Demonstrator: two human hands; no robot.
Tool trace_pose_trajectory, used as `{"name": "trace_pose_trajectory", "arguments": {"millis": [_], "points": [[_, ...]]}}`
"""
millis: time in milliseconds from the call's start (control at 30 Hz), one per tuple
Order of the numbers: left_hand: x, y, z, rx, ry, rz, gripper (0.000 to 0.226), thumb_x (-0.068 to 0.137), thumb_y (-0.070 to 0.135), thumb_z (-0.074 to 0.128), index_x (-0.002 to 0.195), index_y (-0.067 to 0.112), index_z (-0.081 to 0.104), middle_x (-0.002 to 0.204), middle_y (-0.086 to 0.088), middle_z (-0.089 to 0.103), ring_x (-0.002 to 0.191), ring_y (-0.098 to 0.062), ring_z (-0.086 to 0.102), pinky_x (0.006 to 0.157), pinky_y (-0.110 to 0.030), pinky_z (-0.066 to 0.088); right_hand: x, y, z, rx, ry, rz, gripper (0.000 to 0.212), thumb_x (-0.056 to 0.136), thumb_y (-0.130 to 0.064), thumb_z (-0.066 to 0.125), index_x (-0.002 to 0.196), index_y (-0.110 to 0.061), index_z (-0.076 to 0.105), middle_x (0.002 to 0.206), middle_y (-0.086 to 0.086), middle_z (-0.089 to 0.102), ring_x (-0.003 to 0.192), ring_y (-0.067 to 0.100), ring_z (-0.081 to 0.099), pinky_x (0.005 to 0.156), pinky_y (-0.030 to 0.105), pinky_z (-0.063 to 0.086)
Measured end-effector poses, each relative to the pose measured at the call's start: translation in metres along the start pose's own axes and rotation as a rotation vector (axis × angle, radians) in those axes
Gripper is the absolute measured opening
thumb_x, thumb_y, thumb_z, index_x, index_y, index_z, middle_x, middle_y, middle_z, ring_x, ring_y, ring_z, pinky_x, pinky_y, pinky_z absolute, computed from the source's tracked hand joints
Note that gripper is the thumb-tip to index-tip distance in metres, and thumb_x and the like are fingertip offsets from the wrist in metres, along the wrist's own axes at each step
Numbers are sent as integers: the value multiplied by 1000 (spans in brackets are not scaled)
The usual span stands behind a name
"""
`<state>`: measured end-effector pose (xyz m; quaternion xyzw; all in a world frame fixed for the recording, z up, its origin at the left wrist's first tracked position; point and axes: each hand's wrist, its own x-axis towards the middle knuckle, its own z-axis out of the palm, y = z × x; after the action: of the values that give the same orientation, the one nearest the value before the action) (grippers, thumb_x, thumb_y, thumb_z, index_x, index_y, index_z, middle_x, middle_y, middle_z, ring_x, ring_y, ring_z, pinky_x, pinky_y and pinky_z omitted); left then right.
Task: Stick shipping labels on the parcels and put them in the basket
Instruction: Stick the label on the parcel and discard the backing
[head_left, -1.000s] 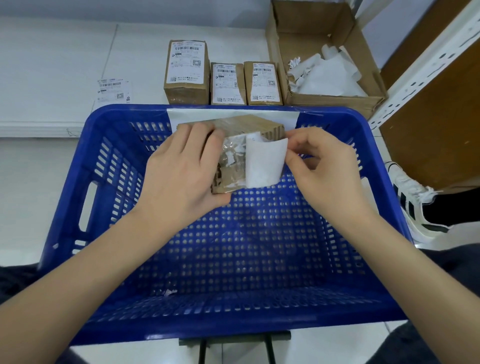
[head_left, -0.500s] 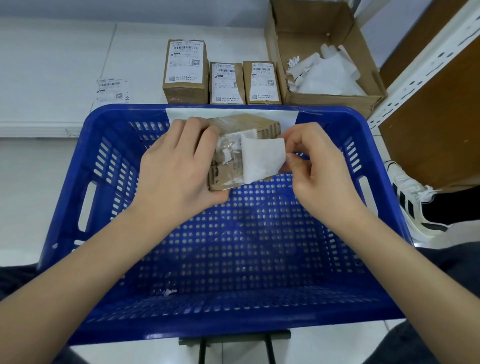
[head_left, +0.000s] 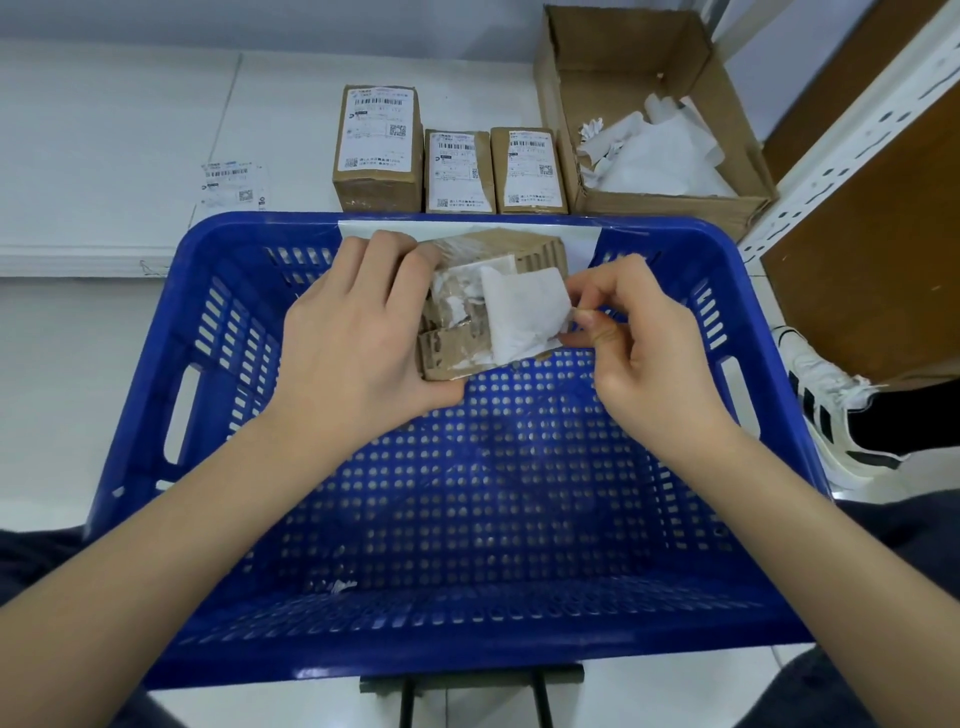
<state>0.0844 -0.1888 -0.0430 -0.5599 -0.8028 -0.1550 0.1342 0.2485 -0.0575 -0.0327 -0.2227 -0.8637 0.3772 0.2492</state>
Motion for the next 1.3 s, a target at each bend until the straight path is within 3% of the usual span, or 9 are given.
{"name": "trace_pose_trajectory", "arguments": {"millis": [100,233,400,500,600,767,900,1067,1300], "points": [[0,-4,1,68,39,50,82,50,41,84,113,-2,52,106,-18,59,93,-28,44,61,-36,44,0,-3,-4,56,-3,3,25,91,-1,52,100,-24,46,96,-22,60,97,6,61,81,28,54],[0,-4,-2,226,78,200,82,53,35,87,115,-4,52,109,-22,59,97,-32,42,82,-39,35,4,-4,-11,85,-106,84,54,83,-27,55,132,-39,38,93,-12,64,103,8,59,96,38,47],[-5,4,1,281,65,285,83,54,27,87,120,-6,50,113,-25,58,107,-38,45,100,-46,33,4,-2,0,-356,45,-69,55,71,-68,56,107,-28,67,84,-13,64,93,13,55,83,30,43],[-4,4,1,278,56,269,85,54,31,88,120,-6,49,113,-24,58,108,-37,45,100,-45,33,4,6,8,-481,153,-195,45,77,-58,62,104,-24,71,91,-7,68,91,21,58,84,34,41],[-3,4,-2,263,63,243,86,51,32,89,118,-6,51,112,-24,59,107,-36,42,97,-43,33,4,6,8,-305,160,-140,33,78,-47,65,97,-22,74,93,-4,68,95,22,59,84,40,47],[-3,3,-1,217,37,221,85,53,39,90,116,-4,51,110,-22,59,102,-33,42,88,-40,35,3,3,7,-48,84,17,16,76,-30,73,86,-18,74,91,-6,65,94,19,58,85,35,47],[-3,2,1,114,3,160,78,53,38,83,113,-1,53,108,-19,59,94,-33,50,77,-35,36,1,4,7,-23,80,21,15,76,-29,72,84,-16,73,90,-7,66,94,19,59,87,33,47],[-3,5,2,-3,-36,91,83,45,42,84,110,2,52,106,-15,59,93,-26,45,62,-35,44,2,5,6,-6,73,7,13,76,-27,73,85,-17,74,91,-9,66,96,16,60,89,31,46],[0,6,0,-115,-75,-2,80,44,48,75,108,4,54,103,-13,58,90,-24,46,51,-29,39,2,6,4,11,77,-60,12,78,-27,72,86,-17,73,96,-6,65,98,15,59,90,31,46]]}}
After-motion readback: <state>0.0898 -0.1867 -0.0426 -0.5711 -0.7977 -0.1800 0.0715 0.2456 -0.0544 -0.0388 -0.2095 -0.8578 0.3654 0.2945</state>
